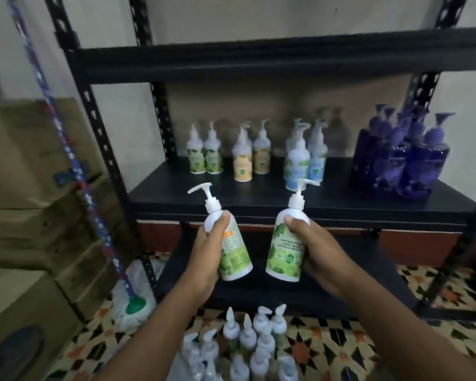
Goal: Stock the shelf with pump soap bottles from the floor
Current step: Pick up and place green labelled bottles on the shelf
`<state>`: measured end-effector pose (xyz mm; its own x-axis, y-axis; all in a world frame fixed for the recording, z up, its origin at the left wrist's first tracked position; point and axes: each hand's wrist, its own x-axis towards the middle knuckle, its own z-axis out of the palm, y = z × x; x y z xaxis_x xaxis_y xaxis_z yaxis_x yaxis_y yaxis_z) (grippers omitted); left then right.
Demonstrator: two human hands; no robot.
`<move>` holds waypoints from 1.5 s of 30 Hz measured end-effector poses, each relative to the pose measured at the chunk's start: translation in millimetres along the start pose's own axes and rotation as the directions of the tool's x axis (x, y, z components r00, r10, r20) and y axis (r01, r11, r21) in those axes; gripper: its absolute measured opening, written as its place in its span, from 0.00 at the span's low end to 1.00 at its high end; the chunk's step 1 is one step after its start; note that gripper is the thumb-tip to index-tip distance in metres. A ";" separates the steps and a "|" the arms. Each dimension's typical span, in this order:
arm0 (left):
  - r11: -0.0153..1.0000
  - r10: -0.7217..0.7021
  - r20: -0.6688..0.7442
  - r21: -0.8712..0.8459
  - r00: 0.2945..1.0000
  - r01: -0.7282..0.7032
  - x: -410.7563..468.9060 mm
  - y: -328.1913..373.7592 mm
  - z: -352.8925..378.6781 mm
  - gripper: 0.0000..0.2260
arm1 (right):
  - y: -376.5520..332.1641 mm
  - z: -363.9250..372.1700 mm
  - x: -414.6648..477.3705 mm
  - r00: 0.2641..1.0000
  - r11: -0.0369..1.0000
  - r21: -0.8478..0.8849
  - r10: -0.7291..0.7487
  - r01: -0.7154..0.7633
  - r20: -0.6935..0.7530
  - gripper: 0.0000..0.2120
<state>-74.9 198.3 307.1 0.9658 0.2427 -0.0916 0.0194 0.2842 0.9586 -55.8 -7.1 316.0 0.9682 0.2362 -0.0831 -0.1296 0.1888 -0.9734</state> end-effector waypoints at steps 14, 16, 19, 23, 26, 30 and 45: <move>0.986 0.041 -0.061 0.164 0.997 -0.030 -21.6 -14.6 -44.1 0.30 | 35.7 48.0 -7.9 0.989 0.981 0.138 0.131 -0.139 0.061 0.15; 0.976 0.067 -0.079 0.210 0.995 -0.050 -24.6 -13.2 -44.5 0.27 | 38.8 48.9 -6.1 0.994 0.990 0.105 0.088 -0.095 0.067 0.15; 0.951 0.120 -0.102 0.296 0.988 -0.085 -30.4 -13.7 -40.2 0.20 | 42.4 51.6 -6.2 0.999 0.996 0.078 0.035 -0.037 0.024 0.17; 0.938 0.136 -0.075 0.331 0.988 -0.104 -36.3 -13.0 -33.6 0.22 | 43.7 52.3 -10.0 0.999 0.999 0.038 -0.022 0.020 0.030 0.21; 0.916 0.134 -0.037 0.385 0.990 -0.109 -38.5 -13.5 -31.3 0.20 | 45.0 49.4 -13.8 1.000 0.999 0.009 -0.032 0.032 0.002 0.20; 0.880 0.157 -0.046 0.459 0.987 -0.119 -39.7 -15.3 -33.7 0.18 | 43.3 48.3 -16.0 0.999 0.999 -0.026 -0.036 0.035 -0.024 0.20; 0.906 0.251 -0.100 0.374 0.963 -0.197 3.1 24.0 -38.6 0.11 | 12.0 81.9 18.3 0.982 0.973 -0.140 -0.172 0.182 0.080 0.23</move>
<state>-81.4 241.7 319.4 0.9089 0.3977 0.1254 -0.0763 -0.1370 0.9876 -57.1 77.5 320.3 0.9558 0.2756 0.1027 0.0799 0.0930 -0.9925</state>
